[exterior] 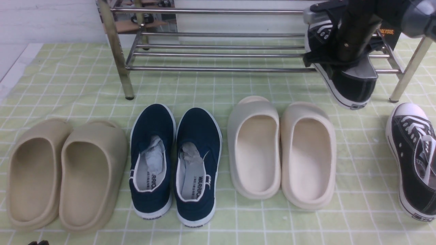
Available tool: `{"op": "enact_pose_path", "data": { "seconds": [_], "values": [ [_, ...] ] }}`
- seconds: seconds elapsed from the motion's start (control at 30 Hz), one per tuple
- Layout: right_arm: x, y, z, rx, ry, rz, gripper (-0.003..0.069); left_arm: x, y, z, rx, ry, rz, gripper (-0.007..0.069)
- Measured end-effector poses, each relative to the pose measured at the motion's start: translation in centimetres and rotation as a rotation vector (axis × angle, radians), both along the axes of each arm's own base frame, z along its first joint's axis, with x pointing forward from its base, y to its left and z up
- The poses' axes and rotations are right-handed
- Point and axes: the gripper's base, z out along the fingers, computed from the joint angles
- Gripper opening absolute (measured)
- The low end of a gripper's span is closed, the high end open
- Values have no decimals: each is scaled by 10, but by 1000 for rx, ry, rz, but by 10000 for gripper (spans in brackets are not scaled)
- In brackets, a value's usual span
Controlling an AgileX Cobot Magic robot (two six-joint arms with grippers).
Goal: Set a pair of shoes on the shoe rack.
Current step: Use the right arm to put a shoe into the shoe rack, then use the right arm to grab the shoe closest to it
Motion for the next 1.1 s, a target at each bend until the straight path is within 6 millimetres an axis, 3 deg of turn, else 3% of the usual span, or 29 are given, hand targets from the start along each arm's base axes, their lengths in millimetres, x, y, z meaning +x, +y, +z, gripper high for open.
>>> {"op": "enact_pose_path", "data": {
  "seconds": [0.17, 0.47, 0.57, 0.6, 0.63, 0.77, 0.83, 0.93, 1.0, 1.07, 1.1],
  "values": [
    [21, 4, -6, -5, -44, -4, 18, 0, 0, 0, 0, 0, 0, 115],
    [27, 7, -9, 26, -89, 4, 59, 0, 0, 0, 0, 0, 0, 116],
    [30, 8, -7, 34, -118, 7, 113, 0, 0, 0, 0, 0, 0, 118],
    [31, 9, -6, 46, -139, 10, 185, 0, 0, 0, 0, 0, 0, 120],
    [31, 9, -5, 46, -141, 10, 202, 0, 0, 0, 0, 0, 0, 120],
    [31, 12, -3, 79, -144, 12, 394, 0, 0, 0, 0, 0, 0, 125],
    [28, 14, 4, 113, -146, 16, 485, 0, 0, 0, 0, 0, 0, 127],
    [20, 15, 19, 139, -150, 39, 531, 0, 0, 0, 0, 0, 0, 127],
    [-3, 13, 54, 169, -169, 94, 552, 0, 0, 0, 0, 0, 0, 127],
    [-19, 9, 72, 179, -171, 109, 554, 0, 0, 0, 0, 0, 0, 127],
    [-33, 3, 91, 189, -186, 105, 554, 0, 0, 0, 0, 0, 0, 127]
  ]
}}
